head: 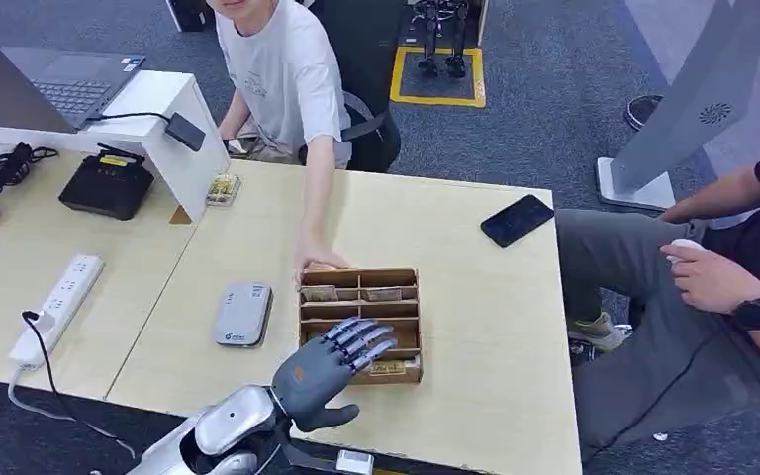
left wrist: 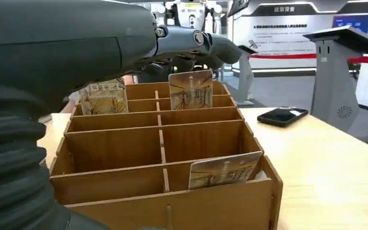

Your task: Pass the card to the sensor for recognition and then transmit it.

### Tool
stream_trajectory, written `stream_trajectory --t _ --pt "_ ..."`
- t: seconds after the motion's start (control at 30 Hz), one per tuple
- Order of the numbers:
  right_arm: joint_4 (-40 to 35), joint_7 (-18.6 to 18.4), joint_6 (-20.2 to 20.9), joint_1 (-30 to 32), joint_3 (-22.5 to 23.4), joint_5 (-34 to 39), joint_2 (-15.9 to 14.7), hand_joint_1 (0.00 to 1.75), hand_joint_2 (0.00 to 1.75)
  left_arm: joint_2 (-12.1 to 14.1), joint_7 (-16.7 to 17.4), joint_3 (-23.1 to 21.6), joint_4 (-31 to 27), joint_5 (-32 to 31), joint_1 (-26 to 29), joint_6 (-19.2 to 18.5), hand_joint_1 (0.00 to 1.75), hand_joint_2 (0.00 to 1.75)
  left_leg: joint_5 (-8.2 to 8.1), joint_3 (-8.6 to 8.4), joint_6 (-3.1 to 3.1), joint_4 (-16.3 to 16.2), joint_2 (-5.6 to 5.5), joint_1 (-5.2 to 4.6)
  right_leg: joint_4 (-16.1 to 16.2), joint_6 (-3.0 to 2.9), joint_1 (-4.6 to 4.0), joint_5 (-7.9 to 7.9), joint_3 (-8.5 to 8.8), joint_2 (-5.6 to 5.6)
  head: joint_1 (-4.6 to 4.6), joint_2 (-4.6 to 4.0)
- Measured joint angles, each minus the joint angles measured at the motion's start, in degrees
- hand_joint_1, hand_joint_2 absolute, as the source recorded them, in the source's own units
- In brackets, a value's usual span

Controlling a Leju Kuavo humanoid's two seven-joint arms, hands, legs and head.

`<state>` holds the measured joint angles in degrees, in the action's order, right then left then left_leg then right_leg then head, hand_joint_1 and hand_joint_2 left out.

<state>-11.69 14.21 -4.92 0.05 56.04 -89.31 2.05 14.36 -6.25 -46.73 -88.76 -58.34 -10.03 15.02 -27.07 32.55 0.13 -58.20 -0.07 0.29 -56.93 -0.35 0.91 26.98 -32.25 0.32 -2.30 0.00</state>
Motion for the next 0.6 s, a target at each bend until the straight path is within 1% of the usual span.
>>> stream_trajectory --t 0.2,0.33,0.5,0.6 --pt "-0.02 -0.09 -0.02 0.01 0.04 -0.04 0.2 0.0 1.75 -0.59 0.85 0.02 0.68 0.42 0.15 0.09 0.0 1.75 0.0 0.0 0.0 0.0 0.0 0.0 0.0 0.0 0.0 0.0 0.0 0.0 0.0 0.0" --pt "-0.04 0.02 -0.09 0.0 0.04 -0.13 0.26 0.0 1.75 -1.27 2.12 0.2 1.68 0.55 0.14 0.07 0.0 1.75 0.0 0.0 0.0 0.0 0.0 0.0 0.0 0.0 0.0 0.0 0.0 0.0 0.0 0.0" --pt "-0.04 0.02 -0.24 0.0 0.07 -0.17 0.31 0.0 1.75 -1.86 2.16 0.37 3.32 0.31 0.22 0.09 0.0 1.75 0.0 0.0 0.0 0.0 0.0 0.0 0.0 0.0 0.0 0.0 0.0 0.0 0.0 0.0" --pt "-0.04 -0.15 -0.24 0.02 0.15 -0.15 0.33 0.0 1.75 -1.97 2.18 0.42 3.76 -0.96 0.44 0.41 0.0 1.75 0.0 0.0 0.0 0.0 0.0 0.0 0.0 0.0 0.0 0.0 0.0 0.0 -0.02 0.0"
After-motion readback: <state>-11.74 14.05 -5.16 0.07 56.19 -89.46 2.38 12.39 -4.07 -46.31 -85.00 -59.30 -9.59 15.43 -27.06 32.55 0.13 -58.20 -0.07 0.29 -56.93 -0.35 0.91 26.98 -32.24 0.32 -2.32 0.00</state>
